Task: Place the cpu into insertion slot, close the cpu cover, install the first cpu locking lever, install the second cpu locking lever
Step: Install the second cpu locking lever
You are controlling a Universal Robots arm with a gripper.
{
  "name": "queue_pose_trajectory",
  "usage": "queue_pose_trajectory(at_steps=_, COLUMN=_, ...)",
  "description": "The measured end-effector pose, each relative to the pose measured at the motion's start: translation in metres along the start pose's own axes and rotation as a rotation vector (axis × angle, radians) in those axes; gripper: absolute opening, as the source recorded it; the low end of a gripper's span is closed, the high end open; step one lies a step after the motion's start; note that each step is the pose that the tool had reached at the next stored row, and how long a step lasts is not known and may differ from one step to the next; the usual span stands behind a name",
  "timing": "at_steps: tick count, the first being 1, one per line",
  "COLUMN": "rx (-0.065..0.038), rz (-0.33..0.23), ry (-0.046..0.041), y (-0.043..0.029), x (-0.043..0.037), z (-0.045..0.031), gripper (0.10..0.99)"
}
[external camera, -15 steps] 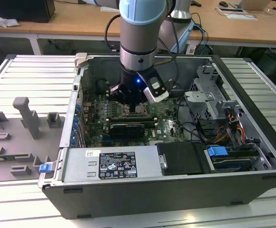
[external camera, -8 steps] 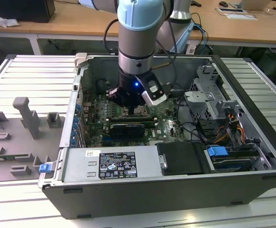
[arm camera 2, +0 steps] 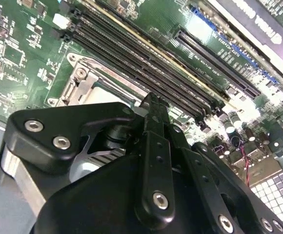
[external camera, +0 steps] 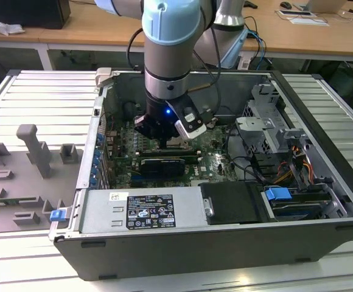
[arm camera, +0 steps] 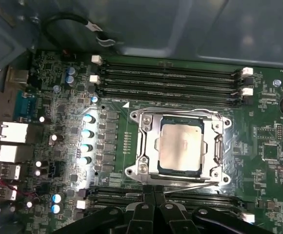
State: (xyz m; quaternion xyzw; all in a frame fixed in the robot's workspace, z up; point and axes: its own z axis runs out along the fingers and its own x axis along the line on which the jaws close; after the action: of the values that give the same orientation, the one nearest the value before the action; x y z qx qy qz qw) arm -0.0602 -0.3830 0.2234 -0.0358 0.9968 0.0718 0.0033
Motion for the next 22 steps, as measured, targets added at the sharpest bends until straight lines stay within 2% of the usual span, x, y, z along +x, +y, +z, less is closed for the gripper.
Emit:
queue_pose_trajectory(at_steps=1, rx=-0.001, rz=0.0, ry=-0.0002, y=-0.0002, x=0.0009, z=0.0007, gripper=0.106)
queue_pose_trajectory(at_steps=3, rx=-0.005, rz=0.0, ry=-0.0004, y=-0.0011, x=0.0026, z=0.0069, gripper=0.106)
queue_pose_trajectory(at_steps=4, rx=-0.01, rz=-0.001, ry=-0.0005, y=-0.0014, x=0.0042, z=0.0091, gripper=0.106)
queue_pose_trajectory(at_steps=7, rx=-0.037, rz=-0.004, ry=-0.0027, y=-0.0041, x=0.0089, z=0.0132, gripper=0.106)
queue_pose_trajectory(at_steps=10, rx=-0.051, rz=-0.006, ry=-0.0046, y=-0.0064, x=0.0124, z=0.0151, gripper=0.106)
queue_pose_trajectory(at_steps=15, rx=-0.075, rz=-0.009, ry=-0.0082, y=-0.0071, x=0.0131, z=0.0193, gripper=0.106)
queue_pose_trajectory(at_steps=17, rx=-0.079, rz=-0.011, ry=-0.0087, y=-0.0074, x=0.0133, z=0.0207, gripper=0.106)
queue_pose_trajectory(at_steps=22, rx=-0.107, rz=-0.02, ry=-0.0123, y=-0.0081, x=0.0156, z=0.0252, gripper=0.106)
